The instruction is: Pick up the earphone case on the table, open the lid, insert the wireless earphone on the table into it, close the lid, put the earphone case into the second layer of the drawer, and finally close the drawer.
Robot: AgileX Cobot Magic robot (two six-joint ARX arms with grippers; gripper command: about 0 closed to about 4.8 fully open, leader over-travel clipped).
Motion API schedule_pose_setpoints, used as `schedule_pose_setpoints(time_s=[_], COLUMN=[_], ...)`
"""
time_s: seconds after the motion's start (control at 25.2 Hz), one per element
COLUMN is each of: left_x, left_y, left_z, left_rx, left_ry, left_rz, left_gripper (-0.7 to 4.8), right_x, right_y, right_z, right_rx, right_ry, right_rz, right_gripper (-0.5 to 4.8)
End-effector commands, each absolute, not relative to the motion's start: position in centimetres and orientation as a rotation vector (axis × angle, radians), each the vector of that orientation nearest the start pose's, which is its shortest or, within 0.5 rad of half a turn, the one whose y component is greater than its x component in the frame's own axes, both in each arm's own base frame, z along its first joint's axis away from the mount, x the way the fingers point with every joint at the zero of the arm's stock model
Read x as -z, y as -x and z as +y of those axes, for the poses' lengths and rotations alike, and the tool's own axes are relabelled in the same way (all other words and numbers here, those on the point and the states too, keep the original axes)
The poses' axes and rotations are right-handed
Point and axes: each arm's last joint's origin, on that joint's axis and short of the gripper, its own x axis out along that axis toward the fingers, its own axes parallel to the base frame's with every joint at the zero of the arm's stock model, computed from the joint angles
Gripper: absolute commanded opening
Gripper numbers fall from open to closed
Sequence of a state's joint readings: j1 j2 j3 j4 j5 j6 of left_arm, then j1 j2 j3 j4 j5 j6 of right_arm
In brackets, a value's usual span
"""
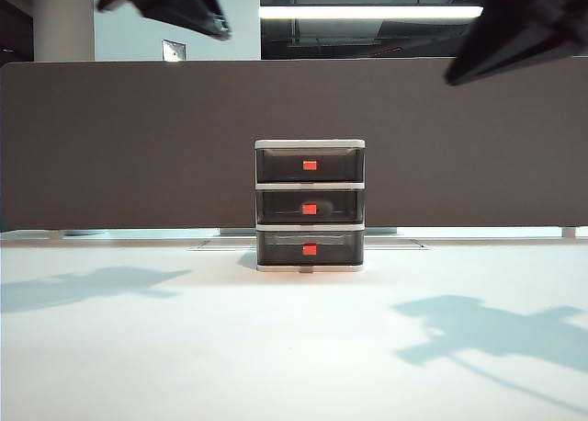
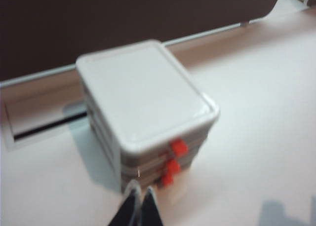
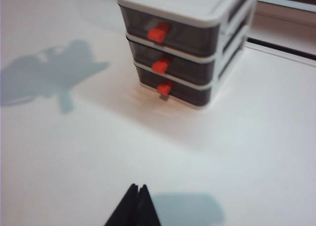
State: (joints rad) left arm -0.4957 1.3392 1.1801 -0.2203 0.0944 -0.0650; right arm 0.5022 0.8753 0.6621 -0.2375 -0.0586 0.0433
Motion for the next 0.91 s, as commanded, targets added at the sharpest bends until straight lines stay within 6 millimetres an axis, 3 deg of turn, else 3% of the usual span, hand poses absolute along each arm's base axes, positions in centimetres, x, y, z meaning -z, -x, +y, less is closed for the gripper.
schedule_pose_setpoints(time_s=[0.04, 0.12, 0.32, 0.91], left_x=[-33.2, -31.7, -29.8, -24.2], left_y=[-23.0, -20.4, -17.3, -11.0], left_z=[-12.8, -11.3, -9.7, -5.9], left_rx=[0.574, 0.576, 0.578, 0.563], left_ry=[-0.007, -0.003, 0.004, 0.089], left_rz=[0.378, 0.356, 0.326, 0.079], left_gripper=[-0.06, -0.06, -0.06, -0.06], right_x=[-27.2, -27.1, -27.2, -27.2], right_y=[-15.6, -15.5, -15.5, -15.5], right_z=[8.7, 8.7, 8.7, 8.7], right_rx=[-0.524, -0.522, -0.523, -0.520], right_ry=[0.070, 0.072, 0.072, 0.072], right_rz=[0.471, 0.479, 0.479, 0.478], right_gripper=[-0.04, -0.03, -0.03, -0.03])
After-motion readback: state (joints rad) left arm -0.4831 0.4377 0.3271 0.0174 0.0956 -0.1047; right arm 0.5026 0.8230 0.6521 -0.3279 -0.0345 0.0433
